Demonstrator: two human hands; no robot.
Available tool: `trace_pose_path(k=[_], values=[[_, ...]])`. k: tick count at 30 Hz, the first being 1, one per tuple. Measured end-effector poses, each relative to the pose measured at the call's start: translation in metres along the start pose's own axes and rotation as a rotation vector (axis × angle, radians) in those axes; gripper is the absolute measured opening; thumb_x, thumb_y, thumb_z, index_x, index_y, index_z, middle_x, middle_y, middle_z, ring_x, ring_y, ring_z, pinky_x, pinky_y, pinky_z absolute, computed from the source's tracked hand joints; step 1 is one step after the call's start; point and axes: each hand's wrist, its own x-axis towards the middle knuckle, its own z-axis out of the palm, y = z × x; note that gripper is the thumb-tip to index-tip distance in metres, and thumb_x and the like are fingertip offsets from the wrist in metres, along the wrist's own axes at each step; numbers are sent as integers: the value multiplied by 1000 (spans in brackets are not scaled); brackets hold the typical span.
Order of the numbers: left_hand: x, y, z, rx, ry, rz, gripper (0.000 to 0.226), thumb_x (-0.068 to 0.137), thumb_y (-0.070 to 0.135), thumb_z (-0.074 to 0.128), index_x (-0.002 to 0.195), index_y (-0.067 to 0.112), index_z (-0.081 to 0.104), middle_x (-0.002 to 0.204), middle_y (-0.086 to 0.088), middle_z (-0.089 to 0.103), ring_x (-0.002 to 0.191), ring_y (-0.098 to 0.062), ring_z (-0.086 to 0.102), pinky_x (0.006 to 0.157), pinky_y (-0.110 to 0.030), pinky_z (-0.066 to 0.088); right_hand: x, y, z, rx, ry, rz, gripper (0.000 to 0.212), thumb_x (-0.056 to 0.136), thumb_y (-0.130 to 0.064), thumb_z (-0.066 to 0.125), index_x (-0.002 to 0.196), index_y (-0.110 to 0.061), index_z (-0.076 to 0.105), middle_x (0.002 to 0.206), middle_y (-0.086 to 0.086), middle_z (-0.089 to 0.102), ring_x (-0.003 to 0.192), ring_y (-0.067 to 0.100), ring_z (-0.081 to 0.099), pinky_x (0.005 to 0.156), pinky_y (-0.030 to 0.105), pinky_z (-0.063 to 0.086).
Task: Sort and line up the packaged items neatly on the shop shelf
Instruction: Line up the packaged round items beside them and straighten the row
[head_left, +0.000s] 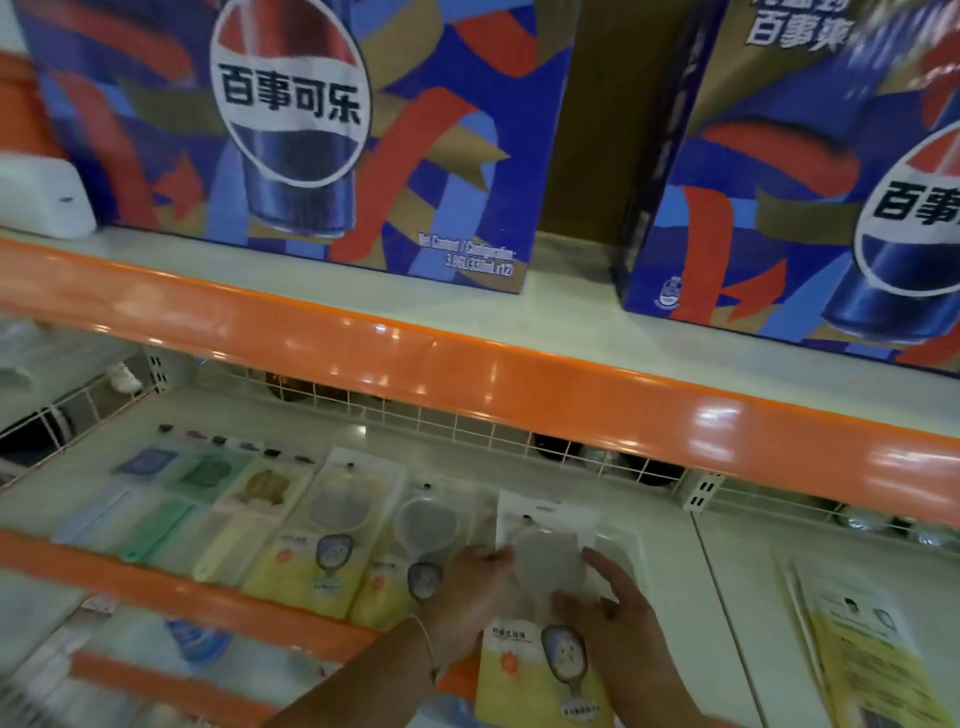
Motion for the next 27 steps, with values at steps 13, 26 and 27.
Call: trace_pose_path(k=[13,26,27], values=[[16,-52,-82,866,125,734,31,91,37,31,101,25,57,97,3,61,84,-13,60,65,-27,49,34,-5,30,-129,140,-57,54,73,2,75,117,-26,58,116,4,61,88,13,62,70,25,51],[23,-87,-83,1137,45,718,50,93,47,24,128,21,50,147,1,41,145,-21,21,116,-45,24,40,7,56,-737,235,-141,39,87,-30,60,125,-21,57,97,5,54,79,24,61,72,33,52],[24,-88,-83,1136,46,725,50,93,48,25,128,22,50,146,1,42,145,-22,22,115,-46,25,40,9,58,-762,244,-148,40,89,-31,59,127,-20,56,98,4,49,76,24,59,70,31,50]])
